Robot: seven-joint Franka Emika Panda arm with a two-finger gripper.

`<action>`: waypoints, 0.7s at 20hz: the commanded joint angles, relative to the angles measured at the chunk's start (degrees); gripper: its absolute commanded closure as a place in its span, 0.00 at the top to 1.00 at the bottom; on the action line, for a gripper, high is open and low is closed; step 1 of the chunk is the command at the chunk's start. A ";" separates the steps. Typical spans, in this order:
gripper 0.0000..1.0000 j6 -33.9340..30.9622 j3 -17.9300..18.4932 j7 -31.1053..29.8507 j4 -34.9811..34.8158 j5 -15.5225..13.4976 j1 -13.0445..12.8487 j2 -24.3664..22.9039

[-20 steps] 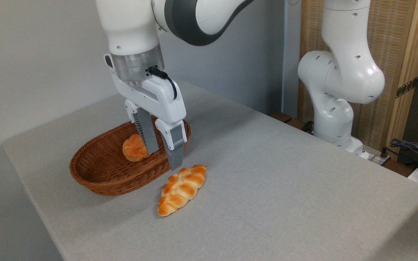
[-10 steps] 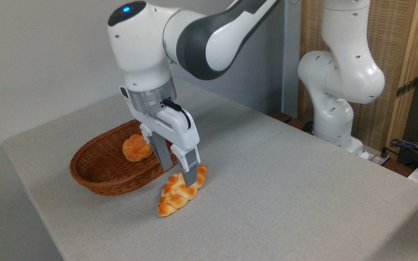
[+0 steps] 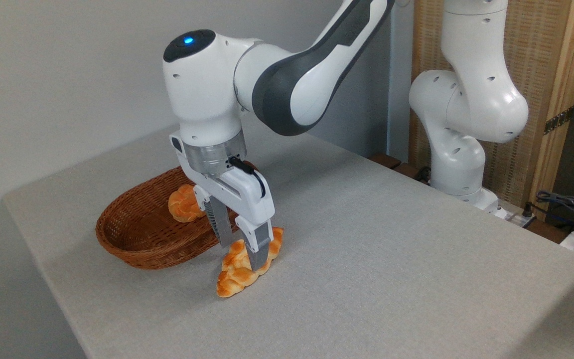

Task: Put bread into the basket
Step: 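Lower the gripper and close it around the braided loaf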

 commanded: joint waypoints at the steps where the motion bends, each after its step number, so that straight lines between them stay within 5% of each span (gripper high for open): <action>1: 1.00 1.37 -0.02 0.53 -0.66 -0.81 -0.12 0.00; 4: 1.00 1.37 -0.10 0.53 -0.66 -0.81 -0.12 0.36; 8: 0.87 0.59 -0.01 0.35 -0.75 -0.81 -0.03 0.36; 9: 0.79 0.58 -0.01 0.36 -1.01 -0.81 -0.03 0.36; 12: 0.32 0.58 -0.01 0.44 -1.01 -0.81 0.06 0.27; 14: 0.25 0.67 -0.01 0.53 -0.92 -0.81 0.05 0.27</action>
